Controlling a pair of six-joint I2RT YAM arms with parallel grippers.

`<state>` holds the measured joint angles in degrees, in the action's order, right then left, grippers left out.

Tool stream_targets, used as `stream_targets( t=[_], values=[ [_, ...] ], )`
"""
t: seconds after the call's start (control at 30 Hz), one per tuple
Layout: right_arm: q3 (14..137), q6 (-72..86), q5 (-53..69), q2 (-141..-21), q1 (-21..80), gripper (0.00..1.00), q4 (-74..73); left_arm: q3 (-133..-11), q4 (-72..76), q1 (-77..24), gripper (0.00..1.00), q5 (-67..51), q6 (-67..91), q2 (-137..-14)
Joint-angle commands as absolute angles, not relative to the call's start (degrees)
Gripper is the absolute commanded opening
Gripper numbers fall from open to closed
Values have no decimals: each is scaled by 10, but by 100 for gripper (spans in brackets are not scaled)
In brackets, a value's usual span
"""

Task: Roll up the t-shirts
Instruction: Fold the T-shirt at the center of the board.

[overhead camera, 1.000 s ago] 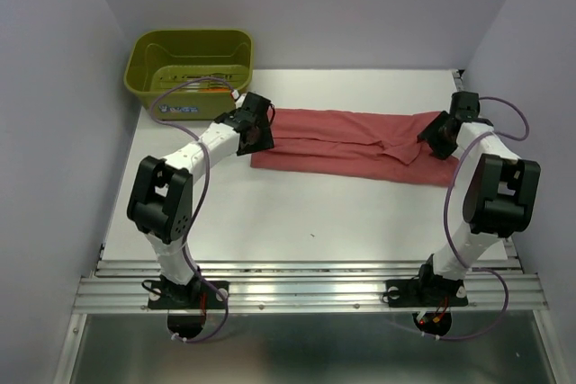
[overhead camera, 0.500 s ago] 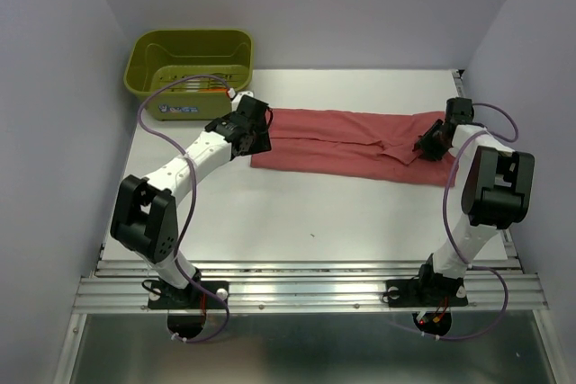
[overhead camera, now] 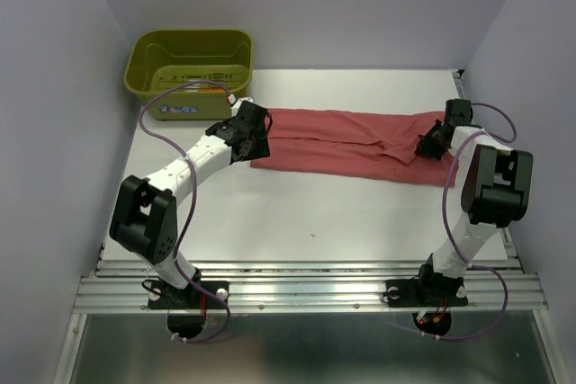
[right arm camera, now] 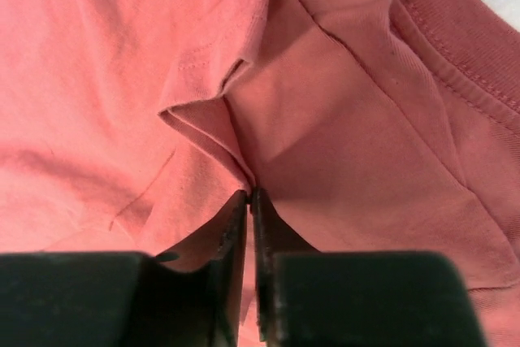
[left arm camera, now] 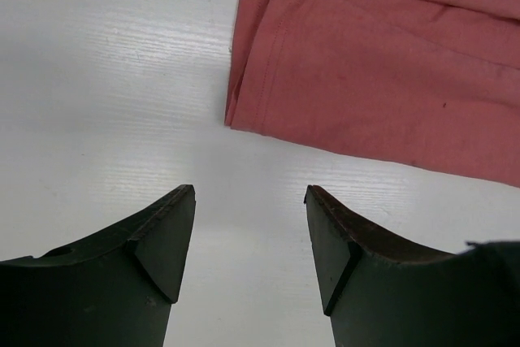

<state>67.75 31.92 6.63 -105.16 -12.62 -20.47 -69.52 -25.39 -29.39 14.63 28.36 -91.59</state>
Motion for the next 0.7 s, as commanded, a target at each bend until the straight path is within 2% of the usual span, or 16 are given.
stream_targets(
  t=[0.0, 0.27, 0.57, 0.63, 0.67],
  values=[
    [679, 312, 77, -1054, -123, 1, -165, -688, -242, -293, 68, 149, 278, -885],
    [695, 337, 125, -1045, -111, 1, -120, -686, -243, -292, 67, 151, 275, -880],
    [767, 368, 128, -1109, -62, 1, -91, -687, -249, -293, 67, 140, 268, -890],
    [783, 382, 127, -1126, -54, 11, -79, -692, -254, -294, 67, 139, 266, -896],
    [788, 386, 127, -1130, -48, 12, -76, -692, -255, -294, 67, 139, 266, -896]
  ],
)
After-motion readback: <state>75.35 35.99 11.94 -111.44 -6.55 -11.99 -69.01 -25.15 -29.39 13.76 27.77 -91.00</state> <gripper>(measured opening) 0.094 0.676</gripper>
